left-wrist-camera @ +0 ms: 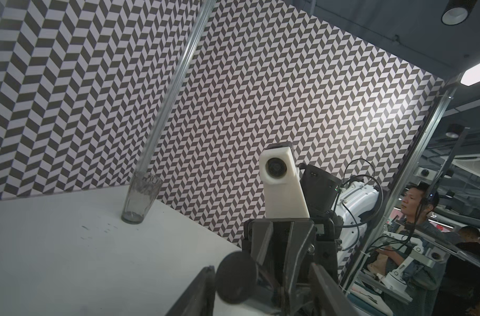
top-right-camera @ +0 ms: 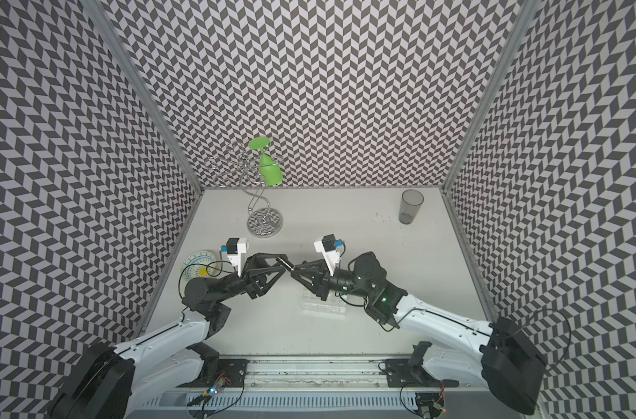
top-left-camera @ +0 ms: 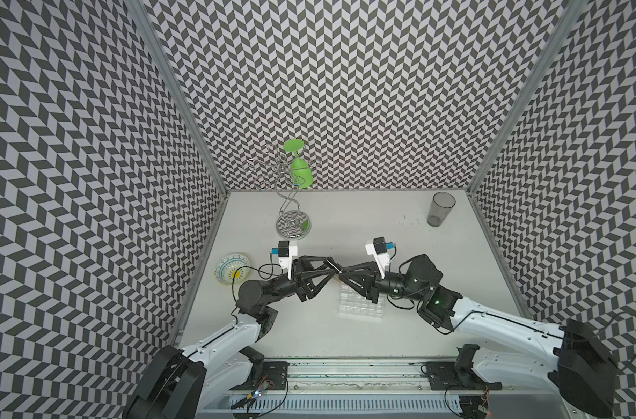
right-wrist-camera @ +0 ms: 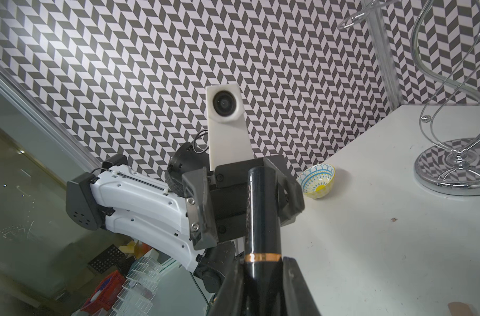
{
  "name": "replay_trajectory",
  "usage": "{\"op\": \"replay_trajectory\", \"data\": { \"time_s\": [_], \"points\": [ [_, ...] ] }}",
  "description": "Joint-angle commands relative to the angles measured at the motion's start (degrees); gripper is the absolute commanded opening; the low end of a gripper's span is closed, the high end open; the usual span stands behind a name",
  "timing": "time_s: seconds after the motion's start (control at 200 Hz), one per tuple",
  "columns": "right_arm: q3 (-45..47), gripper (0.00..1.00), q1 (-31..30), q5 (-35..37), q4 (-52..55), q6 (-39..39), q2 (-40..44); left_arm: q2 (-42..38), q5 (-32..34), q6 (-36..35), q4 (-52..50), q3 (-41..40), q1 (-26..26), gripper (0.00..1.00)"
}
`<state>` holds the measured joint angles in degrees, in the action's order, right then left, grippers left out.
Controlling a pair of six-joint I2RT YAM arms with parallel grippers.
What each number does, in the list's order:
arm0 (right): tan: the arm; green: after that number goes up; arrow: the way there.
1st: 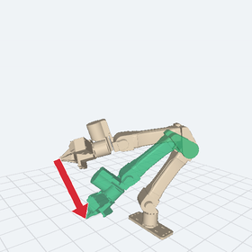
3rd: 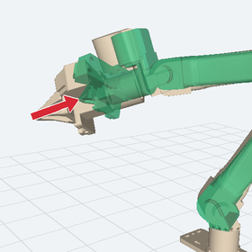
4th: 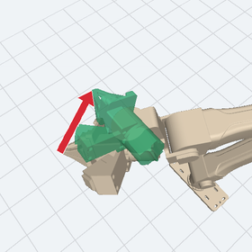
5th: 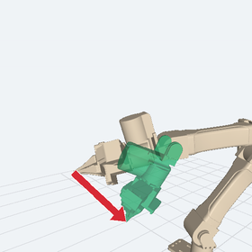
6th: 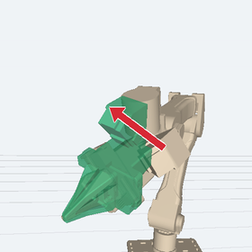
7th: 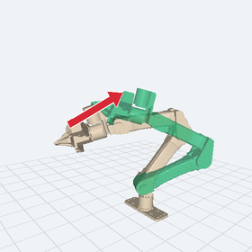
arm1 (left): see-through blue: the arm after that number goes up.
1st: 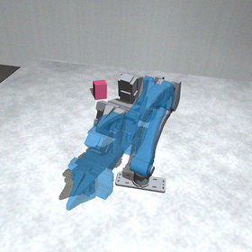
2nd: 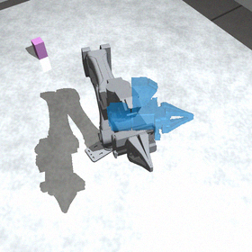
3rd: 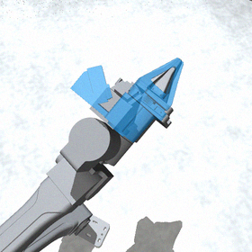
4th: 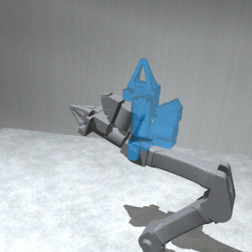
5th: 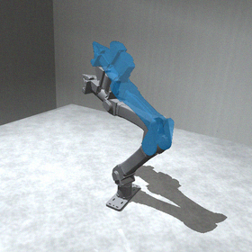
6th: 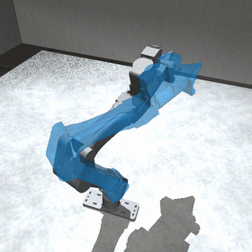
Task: Arrange the lipsticks in the organizer
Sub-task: Pick up the lipstick at the center of the board.
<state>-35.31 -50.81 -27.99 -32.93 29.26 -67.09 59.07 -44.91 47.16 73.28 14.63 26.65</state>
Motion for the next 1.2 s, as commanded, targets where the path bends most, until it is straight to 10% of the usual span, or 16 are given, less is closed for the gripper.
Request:
{"op": "replay_trajectory", "data": {
  "time_s": [0.0, 0.335, 0.466, 0.551, 0.871, 1.192],
  "points": [
    [-0.90, 0.00, 0.20, -2.15, -5.82, 1.53, -1.39, -0.27, 0.97, -0.58, 2.48, -0.39, 0.46, 0.53],
    [0.08, 0.03, 0.23, -3.75, -8.74, 2.63, -2.96, -0.35, 1.48, -0.78, 2.36, -0.79, 1.24, 0.28],
    [0.12, 0.49, 0.18, -4.09, -8.44, 2.91, -3.15, -1.11, 2.03, -1.25, 1.31, -0.88, 1.32, 0.14],
    [0.84, 0.62, 0.27, -1.82, -7.05, 3.46, -1.92, -2.46, 3.27, -3.84, -4.51, 0.00, 1.32, 0.05],
    [6.20, 0.67, 1.94, 16.87, 9.90, -0.82, 15.84, -3.35, 21.49, -23.78, -37.92, 7.25, 7.20, 0.00],
    [15.80, 0.74, 2.16, 30.98, 16.83, -1.81, 31.26, 14.89, 29.57, -32.75, -36.19, 12.32, 12.24, 0.00]
  ]
}}
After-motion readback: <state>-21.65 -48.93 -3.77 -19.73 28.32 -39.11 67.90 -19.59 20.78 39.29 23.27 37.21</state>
